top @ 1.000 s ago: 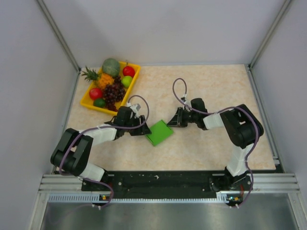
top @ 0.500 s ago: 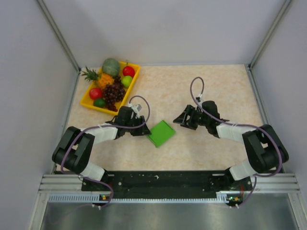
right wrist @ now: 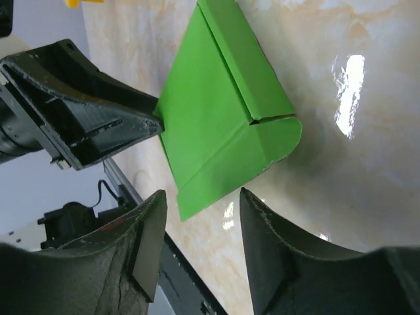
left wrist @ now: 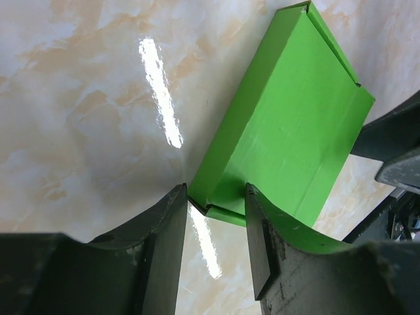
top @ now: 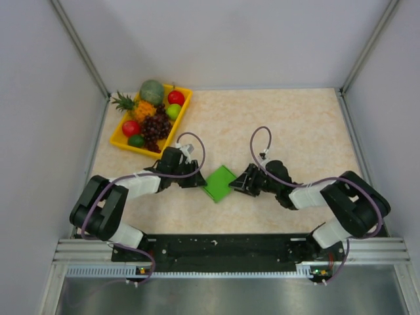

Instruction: Fold the paper box

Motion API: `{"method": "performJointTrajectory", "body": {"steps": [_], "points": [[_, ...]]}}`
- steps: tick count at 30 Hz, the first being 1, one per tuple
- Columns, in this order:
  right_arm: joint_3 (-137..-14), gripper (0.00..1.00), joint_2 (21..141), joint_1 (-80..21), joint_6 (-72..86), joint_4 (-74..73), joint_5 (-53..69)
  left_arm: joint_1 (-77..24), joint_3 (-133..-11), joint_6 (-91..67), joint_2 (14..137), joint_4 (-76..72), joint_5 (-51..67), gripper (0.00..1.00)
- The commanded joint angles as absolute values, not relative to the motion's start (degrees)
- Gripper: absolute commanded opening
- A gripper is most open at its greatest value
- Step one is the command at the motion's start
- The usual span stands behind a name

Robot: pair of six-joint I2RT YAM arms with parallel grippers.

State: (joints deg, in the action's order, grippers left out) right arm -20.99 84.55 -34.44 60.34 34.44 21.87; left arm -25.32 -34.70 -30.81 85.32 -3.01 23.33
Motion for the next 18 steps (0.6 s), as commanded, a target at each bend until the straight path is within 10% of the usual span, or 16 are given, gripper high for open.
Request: {"method": "performJointTrajectory", "body": {"steps": [1,18], "points": [[-22.67,0.47,89.55,-36.65,65.13,45.35,16.63,-26.10,-33.49,-31.11,84.02,-3.34,23.20,0.46],[-26.80,0.15,92.12,-37.44,62.23,39.13,16.79,-27.95,-33.75,-29.53,85.08,-1.06,23.20,0.48]]}}
